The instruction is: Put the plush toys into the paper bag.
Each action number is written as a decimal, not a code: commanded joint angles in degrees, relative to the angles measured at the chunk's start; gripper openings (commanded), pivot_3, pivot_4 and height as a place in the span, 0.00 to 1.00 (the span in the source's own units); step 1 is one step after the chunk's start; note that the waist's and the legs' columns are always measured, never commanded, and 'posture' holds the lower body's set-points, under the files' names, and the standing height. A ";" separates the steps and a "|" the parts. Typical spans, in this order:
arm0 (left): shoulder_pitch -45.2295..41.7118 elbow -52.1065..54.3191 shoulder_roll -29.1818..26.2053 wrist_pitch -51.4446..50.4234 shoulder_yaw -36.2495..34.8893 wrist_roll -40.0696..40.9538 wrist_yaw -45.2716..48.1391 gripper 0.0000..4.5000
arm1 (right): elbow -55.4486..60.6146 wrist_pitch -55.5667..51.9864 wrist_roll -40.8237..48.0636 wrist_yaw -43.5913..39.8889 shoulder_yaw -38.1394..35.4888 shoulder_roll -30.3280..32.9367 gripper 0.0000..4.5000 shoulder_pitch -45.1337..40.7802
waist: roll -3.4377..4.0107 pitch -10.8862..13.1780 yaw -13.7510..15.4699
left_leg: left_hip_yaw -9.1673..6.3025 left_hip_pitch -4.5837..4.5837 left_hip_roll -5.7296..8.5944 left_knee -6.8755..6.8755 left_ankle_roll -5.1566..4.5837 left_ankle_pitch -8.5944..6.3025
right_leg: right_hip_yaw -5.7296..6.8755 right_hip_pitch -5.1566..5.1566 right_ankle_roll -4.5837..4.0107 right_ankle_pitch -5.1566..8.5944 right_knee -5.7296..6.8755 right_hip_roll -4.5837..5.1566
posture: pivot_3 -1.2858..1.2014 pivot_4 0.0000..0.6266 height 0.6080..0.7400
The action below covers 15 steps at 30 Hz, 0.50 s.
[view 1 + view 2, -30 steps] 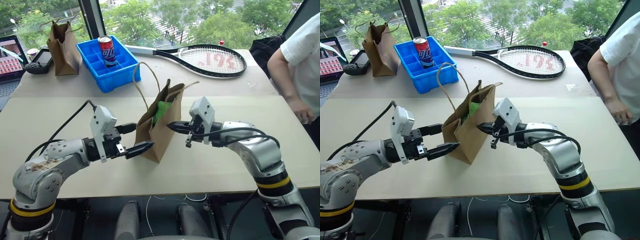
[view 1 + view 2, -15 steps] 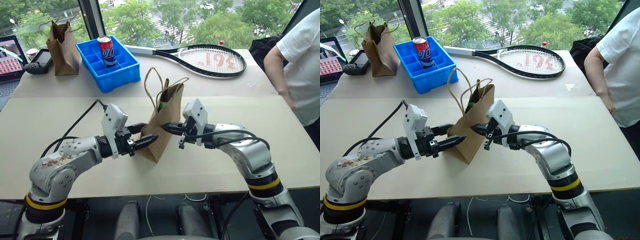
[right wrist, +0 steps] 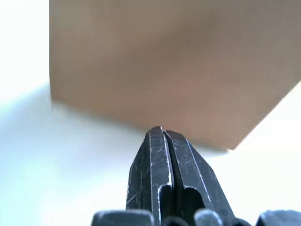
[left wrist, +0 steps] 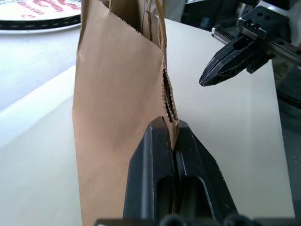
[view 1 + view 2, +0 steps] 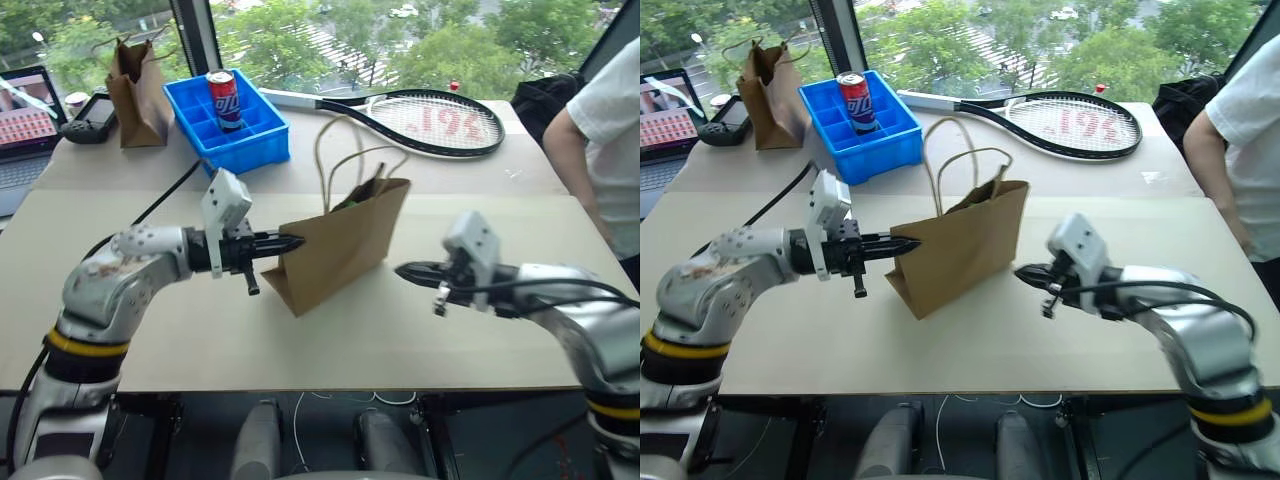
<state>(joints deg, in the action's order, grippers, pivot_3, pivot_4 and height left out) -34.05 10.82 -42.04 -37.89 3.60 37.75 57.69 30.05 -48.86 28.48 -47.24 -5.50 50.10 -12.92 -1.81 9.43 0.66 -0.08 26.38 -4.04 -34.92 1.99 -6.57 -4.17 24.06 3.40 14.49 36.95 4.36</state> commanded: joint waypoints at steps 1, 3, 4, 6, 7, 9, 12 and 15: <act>-5.65 -6.63 0.16 8.71 2.50 -2.71 13.42 0.02 | 4.71 -2.24 2.78 -1.44 -9.62 3.59 0.00 5.56 | 0.00 0.00 -0.22 | 0.00 0.00 0.00 -0.01 0.00 0.00 | -0.01 0.00 0.00 0.00 -0.02 0.01 | 0.52 0.24 1.00; -8.93 -11.79 1.16 13.04 4.02 -3.45 21.73 0.02 | 6.24 -2.97 3.11 -1.49 -14.34 4.62 0.00 10.27 | 0.00 0.00 -0.32 | 0.00 -0.02 0.00 -0.01 -0.01 0.00 | -0.01 -0.03 0.03 -0.01 -0.02 0.00 | 0.52 0.24 1.00; -10.65 -15.29 1.88 15.68 5.37 -4.98 25.13 0.02 | 7.20 -3.28 3.03 -1.32 -16.33 4.81 0.00 12.67 | 0.00 0.00 -0.34 | 0.00 -0.01 0.00 -0.01 -0.01 0.00 | 0.00 -0.04 0.04 -0.01 -0.01 0.00 | 0.52 0.24 1.00; -13.32 -22.58 3.56 22.83 7.91 -9.08 30.82 0.02 | 9.36 -4.18 3.16 -0.44 -19.21 4.48 0.00 16.24 | 0.00 0.00 -0.16 | -0.01 -0.01 0.00 -0.04 -0.01 0.00 | 0.00 -0.06 0.07 -0.02 0.00 0.00 | 0.52 0.24 1.00; -14.20 -25.10 4.29 25.12 8.56 -10.39 32.58 0.02 | 10.01 -4.35 3.30 -0.15 -20.09 4.29 0.00 17.30 | 0.01 0.00 -0.22 | -0.01 -0.02 0.00 -0.08 -0.01 0.00 | 0.00 -0.06 0.10 -0.01 0.00 0.00 | 0.52 0.24 1.00; -16.09 -29.67 6.12 26.85 9.04 -9.58 34.44 0.02 | 11.97 -5.39 4.37 1.22 -21.49 3.17 0.00 18.62 | 0.00 0.00 -0.49 | 0.00 -0.01 0.01 -0.14 -0.01 0.00 | -0.02 -0.06 0.10 0.01 -0.01 0.01 | 0.52 0.24 1.00; -17.60 -34.15 7.36 29.67 10.22 -9.16 34.81 0.02 | 14.02 -6.48 5.57 2.82 -22.23 2.34 0.00 19.67 | -0.01 0.01 -0.67 | -0.03 0.01 0.00 -0.18 -0.02 0.01 | -0.01 -0.08 0.23 0.03 0.02 0.01 | 0.52 0.24 1.00; -18.03 -39.14 8.79 34.12 9.59 -13.54 34.69 0.02 | 15.77 -7.81 7.11 4.36 -22.37 1.70 0.00 19.80 | -0.01 0.01 -0.84 | -0.05 0.01 0.01 -0.18 -0.02 0.01 | -0.01 -0.10 0.60 0.12 0.03 0.01 | 0.52 0.24 1.00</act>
<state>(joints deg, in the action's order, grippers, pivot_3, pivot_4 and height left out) -50.68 -26.25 -33.68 -6.66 13.94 26.54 92.06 43.50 -55.72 34.37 -44.05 -25.66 51.88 7.16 -1.82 9.44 -0.19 -0.13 26.39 -4.04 -35.10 1.97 -6.56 -4.19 23.96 4.02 14.60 36.98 4.37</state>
